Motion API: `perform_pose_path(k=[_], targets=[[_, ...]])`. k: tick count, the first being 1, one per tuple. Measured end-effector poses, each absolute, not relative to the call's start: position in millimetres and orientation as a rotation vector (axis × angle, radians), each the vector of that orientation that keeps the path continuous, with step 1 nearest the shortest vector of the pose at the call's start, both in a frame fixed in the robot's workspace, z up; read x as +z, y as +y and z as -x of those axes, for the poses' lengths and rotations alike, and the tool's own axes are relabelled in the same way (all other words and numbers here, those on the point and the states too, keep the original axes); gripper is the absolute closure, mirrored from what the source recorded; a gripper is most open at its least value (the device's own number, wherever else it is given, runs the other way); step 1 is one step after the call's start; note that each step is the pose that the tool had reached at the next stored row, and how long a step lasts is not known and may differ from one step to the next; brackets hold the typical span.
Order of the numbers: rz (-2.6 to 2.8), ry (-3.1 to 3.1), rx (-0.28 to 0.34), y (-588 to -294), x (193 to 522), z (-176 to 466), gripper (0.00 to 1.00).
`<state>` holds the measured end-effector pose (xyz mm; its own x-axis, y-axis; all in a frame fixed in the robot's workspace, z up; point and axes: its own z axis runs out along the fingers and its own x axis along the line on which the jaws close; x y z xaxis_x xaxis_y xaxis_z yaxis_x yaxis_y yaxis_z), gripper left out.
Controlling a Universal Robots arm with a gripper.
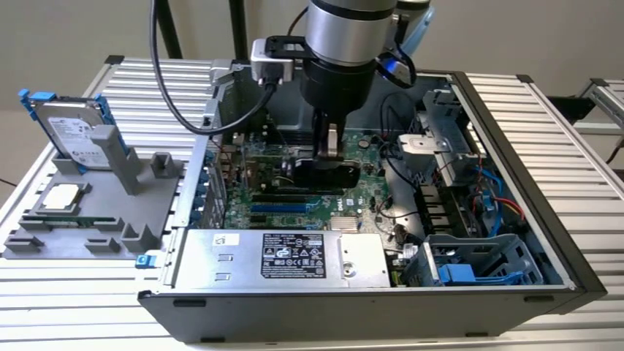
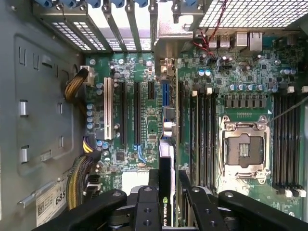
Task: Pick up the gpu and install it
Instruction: 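Insert the gpu into the slot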
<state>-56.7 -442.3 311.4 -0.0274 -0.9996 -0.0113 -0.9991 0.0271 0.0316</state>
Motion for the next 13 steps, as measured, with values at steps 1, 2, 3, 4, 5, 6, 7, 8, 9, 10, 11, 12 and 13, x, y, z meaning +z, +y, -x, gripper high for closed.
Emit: perform_pose_path(k=[1,2,3,4,5,6,7,8,9,10,11,12,13], targets=[[-2.181,-2.241,-0.048,-442.3,310.5,57.0,1.00],[-2.181,-2.241,-0.048,-442.3,309.7,57.4,1.00],[-2.181,-2.241,-0.048,-442.3,309.0,57.6,1.00],[-2.181,-2.241,-0.048,-442.2,308.3,57.9,1.00],[-2.181,-2.241,-0.048,-442.3,307.8,58.2,1.00],[-2.181,-2.241,-0.048,-442.3,307.5,58.4,1.00],[-2.181,-2.241,-0.048,-442.3,307.4,58.4,1.00],[-2.181,-2.241,-0.048,-442.3,307.0,58.6,1.00],[-2.181,-2.241,-0.048,-442.2,306.6,58.7,1.00],[-2.181,-2.241,-0.048,-442.3,306.4,58.7,1.00],[-2.181,-2.241,-0.048,-442.3,306.4,58.7,1.00],[-2.181,-2.241,-0.048,-442.3,306.4,58.8,1.00],[-2.181,-2.241,-0.048,-442.3,306.3,58.8,1.00]])
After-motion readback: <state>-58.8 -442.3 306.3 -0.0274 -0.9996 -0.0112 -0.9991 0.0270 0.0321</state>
